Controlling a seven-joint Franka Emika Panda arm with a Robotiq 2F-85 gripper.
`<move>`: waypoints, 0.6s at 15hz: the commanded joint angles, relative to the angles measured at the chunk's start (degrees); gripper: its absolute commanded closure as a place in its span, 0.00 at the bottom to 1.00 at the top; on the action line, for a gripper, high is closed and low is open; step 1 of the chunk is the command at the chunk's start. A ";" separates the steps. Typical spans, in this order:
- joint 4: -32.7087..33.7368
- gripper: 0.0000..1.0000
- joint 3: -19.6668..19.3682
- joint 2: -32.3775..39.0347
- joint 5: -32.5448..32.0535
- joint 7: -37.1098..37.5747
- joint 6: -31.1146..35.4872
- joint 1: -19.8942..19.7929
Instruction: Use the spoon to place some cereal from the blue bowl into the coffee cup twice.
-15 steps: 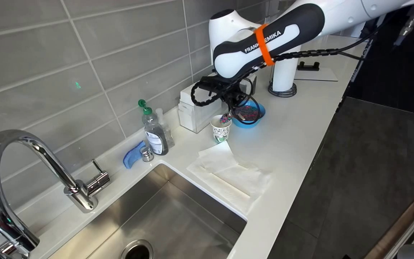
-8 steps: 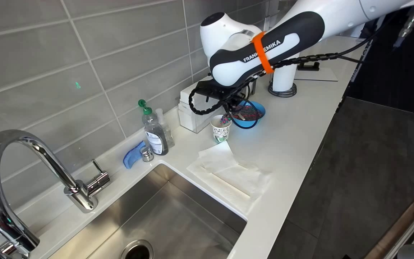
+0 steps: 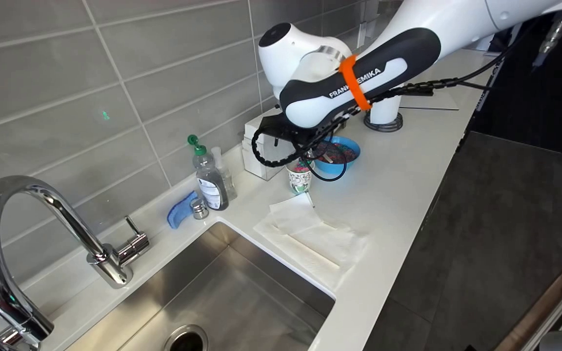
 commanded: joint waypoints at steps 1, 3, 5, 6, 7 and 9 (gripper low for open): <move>-0.12 0.98 -0.45 0.23 -3.74 3.65 -0.69 1.37; -0.10 0.98 -0.37 0.33 -5.07 4.49 -0.81 1.68; -0.08 0.98 -0.34 0.40 -6.24 5.27 -0.92 1.98; -0.01 0.98 -0.38 0.50 -6.90 5.72 -1.02 2.14; 0.07 0.98 -0.33 0.62 -7.24 5.96 -1.09 2.14; 0.21 0.98 -0.34 1.01 -8.04 6.61 -1.03 2.03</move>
